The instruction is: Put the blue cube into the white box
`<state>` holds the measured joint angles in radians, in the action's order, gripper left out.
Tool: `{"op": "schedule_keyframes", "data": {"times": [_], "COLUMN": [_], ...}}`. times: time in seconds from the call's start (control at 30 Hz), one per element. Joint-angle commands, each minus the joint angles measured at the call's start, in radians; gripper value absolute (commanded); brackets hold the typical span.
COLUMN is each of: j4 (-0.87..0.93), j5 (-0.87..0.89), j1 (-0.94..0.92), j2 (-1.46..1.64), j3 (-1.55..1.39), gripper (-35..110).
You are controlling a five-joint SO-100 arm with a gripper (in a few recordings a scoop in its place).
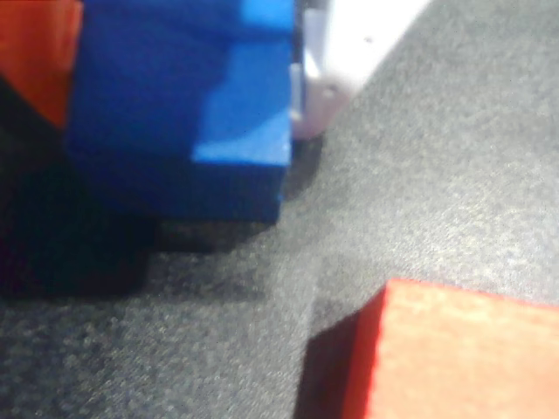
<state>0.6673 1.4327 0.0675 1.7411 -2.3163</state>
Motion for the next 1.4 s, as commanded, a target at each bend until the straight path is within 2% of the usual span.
{"op": "schedule_keyframes", "data": {"times": [0.0, 0.23, 0.37, 0.73, 0.93, 1.1, 1.37], "j4": [-0.008, 0.031, 0.230, 0.589, 0.744, 0.813, 0.894], "j5": [0.008, 0.011, 0.009, -0.074, -0.094, -0.094, -0.196], "j1": [-0.008, -0.017, -0.023, -0.167, -0.308, -0.502, -0.847], "j2": [0.009, 0.049, 0.104, 0.190, 0.261, 0.373, 0.517], "j3": [0.000, 0.005, 0.135, 0.457, 0.503, 0.423, 0.295], "gripper": [6, 0, 0, 0, 0, 0, 0]}}
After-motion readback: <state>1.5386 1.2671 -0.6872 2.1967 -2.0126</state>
